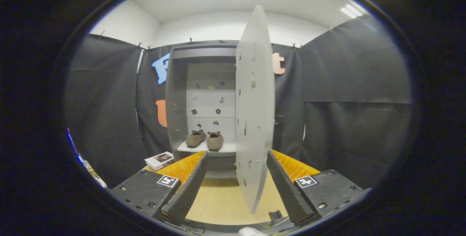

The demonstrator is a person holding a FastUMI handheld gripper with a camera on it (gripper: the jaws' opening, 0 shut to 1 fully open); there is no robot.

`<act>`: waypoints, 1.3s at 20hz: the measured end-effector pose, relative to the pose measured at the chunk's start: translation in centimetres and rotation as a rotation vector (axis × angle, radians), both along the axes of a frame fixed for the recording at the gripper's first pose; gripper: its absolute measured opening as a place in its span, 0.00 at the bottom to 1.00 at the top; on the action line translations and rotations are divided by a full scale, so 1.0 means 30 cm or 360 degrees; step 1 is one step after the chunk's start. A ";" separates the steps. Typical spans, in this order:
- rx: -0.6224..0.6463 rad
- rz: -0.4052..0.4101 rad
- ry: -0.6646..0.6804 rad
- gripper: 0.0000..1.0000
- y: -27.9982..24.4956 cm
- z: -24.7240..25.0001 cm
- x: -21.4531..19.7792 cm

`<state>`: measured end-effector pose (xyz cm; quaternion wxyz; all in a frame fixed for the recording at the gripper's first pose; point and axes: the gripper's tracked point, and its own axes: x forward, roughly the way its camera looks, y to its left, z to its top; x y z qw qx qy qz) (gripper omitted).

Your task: Open the shoe cabinet door, grab the shoes and put them into the shoe cabinet, then close the shoe cabinet door.

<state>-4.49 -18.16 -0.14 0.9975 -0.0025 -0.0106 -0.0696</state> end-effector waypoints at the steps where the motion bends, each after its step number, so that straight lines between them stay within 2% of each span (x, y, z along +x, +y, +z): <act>1: 0.0011 -0.0022 -0.0003 1.00 -0.060 0.002 -0.003; 5: 0.0038 -0.0077 0.0010 1.00 -0.284 0.005 0.055; 10: 0.0057 0.0009 0.0038 1.00 -0.434 0.019 0.210; 15: 0.0013 0.0190 0.0047 1.00 -0.434 0.023 0.338; 19: -0.0086 0.0314 0.0052 0.99 -0.407 0.035 0.367; 21: -0.0132 0.0333 0.0057 0.94 -0.399 0.038 0.365; 26: -0.0097 0.0381 0.0094 0.93 -0.340 0.035 0.382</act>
